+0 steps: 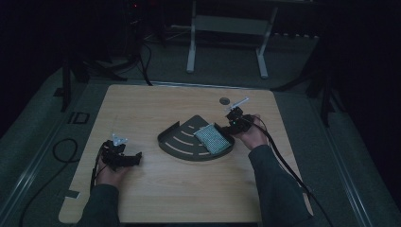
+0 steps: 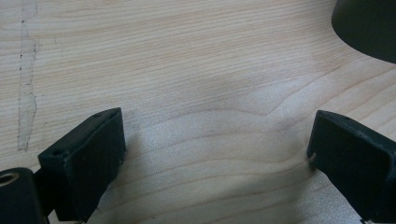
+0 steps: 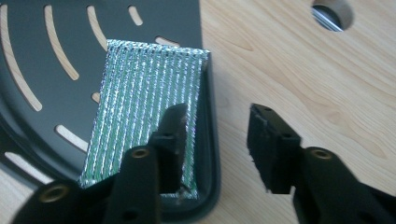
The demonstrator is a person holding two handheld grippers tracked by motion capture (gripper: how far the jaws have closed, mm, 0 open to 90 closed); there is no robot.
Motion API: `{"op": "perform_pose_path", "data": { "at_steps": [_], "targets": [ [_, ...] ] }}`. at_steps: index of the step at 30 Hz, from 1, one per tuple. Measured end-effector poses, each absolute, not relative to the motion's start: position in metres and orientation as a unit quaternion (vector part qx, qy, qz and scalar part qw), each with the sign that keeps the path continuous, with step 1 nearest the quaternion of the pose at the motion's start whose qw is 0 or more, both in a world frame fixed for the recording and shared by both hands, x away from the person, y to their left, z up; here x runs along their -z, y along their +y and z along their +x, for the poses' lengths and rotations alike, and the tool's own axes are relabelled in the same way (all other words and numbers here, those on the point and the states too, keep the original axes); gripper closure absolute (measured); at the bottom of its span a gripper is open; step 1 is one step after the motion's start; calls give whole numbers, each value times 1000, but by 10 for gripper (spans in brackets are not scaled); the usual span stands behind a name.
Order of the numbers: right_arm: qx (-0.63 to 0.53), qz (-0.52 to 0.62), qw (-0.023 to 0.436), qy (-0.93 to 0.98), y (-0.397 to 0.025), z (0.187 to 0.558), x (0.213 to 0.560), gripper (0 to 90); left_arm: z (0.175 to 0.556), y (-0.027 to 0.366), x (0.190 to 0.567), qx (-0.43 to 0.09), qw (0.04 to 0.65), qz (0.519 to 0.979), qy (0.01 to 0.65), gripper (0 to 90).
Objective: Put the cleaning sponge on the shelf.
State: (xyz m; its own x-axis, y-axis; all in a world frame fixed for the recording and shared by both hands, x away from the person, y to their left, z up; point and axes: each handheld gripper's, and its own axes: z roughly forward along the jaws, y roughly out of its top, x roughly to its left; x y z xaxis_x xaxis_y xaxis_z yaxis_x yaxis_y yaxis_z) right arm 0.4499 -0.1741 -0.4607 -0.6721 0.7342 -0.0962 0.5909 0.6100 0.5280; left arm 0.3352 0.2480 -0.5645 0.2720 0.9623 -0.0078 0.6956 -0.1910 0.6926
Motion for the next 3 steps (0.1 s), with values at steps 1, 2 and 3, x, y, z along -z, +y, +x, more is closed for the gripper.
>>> {"op": "perform_pose_path", "data": {
  "at_steps": [1,2,3],
  "targets": [
    [-236,379,152,882,-178,448,459,520,335,248,564,-222,299,739,561,46],
    [-239,383,148,880,-182,447,458,494,335,248,564,-222,299,739,561,45],
    [-239,387,142,879,-185,445,457,463,335,248,564,-222,299,740,561,45]
  ]
}}
